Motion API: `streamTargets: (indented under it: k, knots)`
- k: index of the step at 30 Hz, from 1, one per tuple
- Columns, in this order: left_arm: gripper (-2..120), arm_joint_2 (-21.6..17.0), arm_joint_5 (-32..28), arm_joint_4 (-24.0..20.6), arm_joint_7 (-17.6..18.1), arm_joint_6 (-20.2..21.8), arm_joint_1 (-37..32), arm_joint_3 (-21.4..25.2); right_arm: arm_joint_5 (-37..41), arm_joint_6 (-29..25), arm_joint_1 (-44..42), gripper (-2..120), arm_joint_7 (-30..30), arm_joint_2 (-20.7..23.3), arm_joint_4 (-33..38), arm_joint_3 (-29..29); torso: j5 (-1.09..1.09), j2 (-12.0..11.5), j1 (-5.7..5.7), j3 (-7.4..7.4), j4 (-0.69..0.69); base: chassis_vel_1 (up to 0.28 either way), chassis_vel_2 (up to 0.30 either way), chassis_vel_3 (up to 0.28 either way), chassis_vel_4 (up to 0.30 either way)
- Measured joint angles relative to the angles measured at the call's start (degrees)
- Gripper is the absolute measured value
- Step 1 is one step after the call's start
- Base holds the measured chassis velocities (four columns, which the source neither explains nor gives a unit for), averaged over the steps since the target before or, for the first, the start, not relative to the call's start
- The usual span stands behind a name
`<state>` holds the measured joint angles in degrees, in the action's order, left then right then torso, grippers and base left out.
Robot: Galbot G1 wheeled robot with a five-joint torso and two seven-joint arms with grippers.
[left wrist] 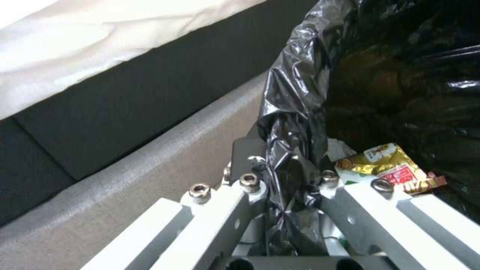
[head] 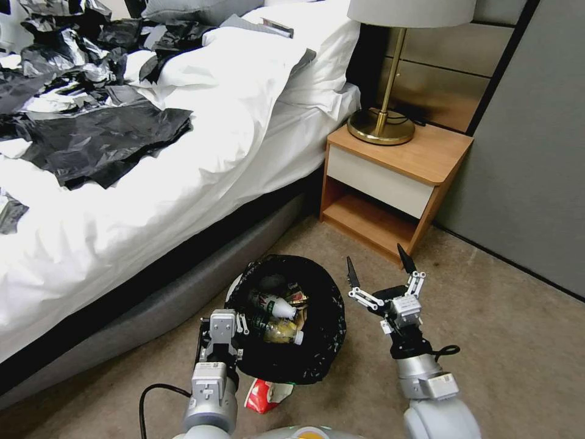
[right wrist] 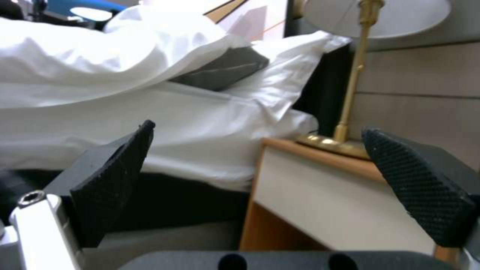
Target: Pick up the trash bin, then pick up the garbage from the floor and place it into the trash bin.
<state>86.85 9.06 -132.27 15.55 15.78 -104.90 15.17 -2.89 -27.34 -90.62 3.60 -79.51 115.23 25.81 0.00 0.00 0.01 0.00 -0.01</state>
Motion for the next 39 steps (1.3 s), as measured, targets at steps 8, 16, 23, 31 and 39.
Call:
streamTargets:
  k: [8, 16, 23, 31, 39]
  knots:
    - [2, 0.19, 0.00, -0.12, -0.01, -0.12, -0.15, 0.18, 5.70, 3.76, 4.73, 100, 1.17, 0.85, 2.99, 7.32, -0.01, 0.00, 0.00, 0.00, 0.01, 0.000, 0.000, 0.000, 0.000]
    - [2, 0.20, 0.08, -0.11, -0.06, -0.17, 0.01, 0.13, 6.84, 1.11, 2.49, 100, 1.54, 0.68, 2.61, 10.44, 0.00, 0.00, 0.00, 0.00, 0.00, 0.000, 0.000, 0.000, 0.000]
    - [2, 0.12, 0.20, -0.11, -0.09, -0.25, -0.23, 0.14, 6.58, 0.53, 2.07, 100, 1.84, 0.07, 1.63, 9.85, 0.00, 0.00, 0.00, 0.00, -0.01, 0.000, 0.000, 0.000, 0.000]
    - [2, 0.11, 1.09, -0.29, -0.15, -0.52, -0.80, 0.03, 12.25, 4.41, 8.22, 100, 19.48, 6.67, -5.74, 12.16, 0.00, 0.00, 0.00, 0.00, 0.01, 0.000, 0.000, 0.000, 0.000]
    - [2, 0.71, 1.77, -0.49, -0.26, -0.73, -1.36, -0.26, 6.62, 1.64, 14.96, 100, 26.80, 12.01, -23.16, 6.29, 0.03, 0.00, 0.00, 0.00, 0.00, 0.000, 0.000, 0.000, 0.000]
